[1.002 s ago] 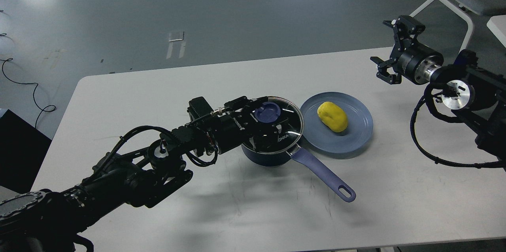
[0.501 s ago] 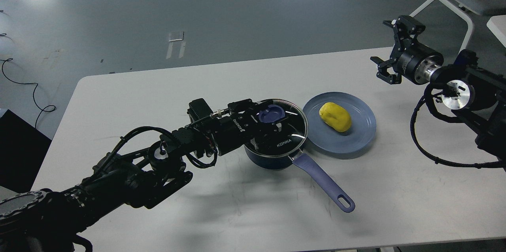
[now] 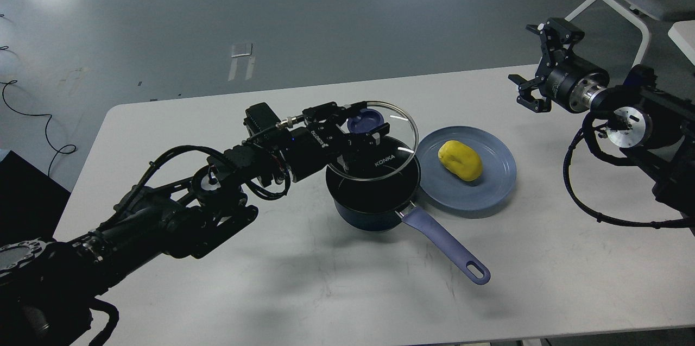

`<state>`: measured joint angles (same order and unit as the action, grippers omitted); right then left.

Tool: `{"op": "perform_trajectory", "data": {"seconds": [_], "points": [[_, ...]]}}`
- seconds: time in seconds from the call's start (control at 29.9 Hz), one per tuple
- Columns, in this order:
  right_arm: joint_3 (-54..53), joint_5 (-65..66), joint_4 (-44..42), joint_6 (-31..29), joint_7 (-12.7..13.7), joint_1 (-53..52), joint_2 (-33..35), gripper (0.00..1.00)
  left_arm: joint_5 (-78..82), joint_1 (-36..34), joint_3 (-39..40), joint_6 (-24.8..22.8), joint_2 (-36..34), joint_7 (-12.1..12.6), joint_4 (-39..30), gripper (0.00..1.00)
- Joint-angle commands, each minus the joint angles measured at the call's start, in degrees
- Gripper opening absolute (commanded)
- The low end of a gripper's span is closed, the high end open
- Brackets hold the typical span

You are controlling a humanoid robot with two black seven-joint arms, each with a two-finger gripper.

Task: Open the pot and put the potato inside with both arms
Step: 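Lift the glass lid off the saucepan and lower it beside the pot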

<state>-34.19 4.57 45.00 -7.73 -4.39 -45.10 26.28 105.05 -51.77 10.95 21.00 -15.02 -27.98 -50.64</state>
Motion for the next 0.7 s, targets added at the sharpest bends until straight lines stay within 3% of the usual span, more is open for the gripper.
{"op": "perform_trajectory", "data": {"seconds": [0.0,0.27,0.43,0.67], "points": [[0.09,0.0,0.0,-0.01,0.0,-0.16,0.0,1.0,-6.43,-2.98,-0.4,-0.17,-1.5,-0.02,-0.33,0.37],[0.09,0.0,0.09,-0.01,0.0,-0.17,-0.26,1.0,-9.61,-3.52,-0.93,0.01,-10.9,-0.02,-0.33,0.33],[0.09,0.09,0.0,-0.01,0.09,-0.17,-0.88,1.0,-9.61,2.8,-0.93,2.9,-16.61,-0.02,-0.33,0.33],[1.58,0.09,0.0,-0.01,0.09,-0.34,-1.32,1.0,-9.78,10.27,-0.93,7.0,-19.17,-0.02,0.63,0.33]]}}
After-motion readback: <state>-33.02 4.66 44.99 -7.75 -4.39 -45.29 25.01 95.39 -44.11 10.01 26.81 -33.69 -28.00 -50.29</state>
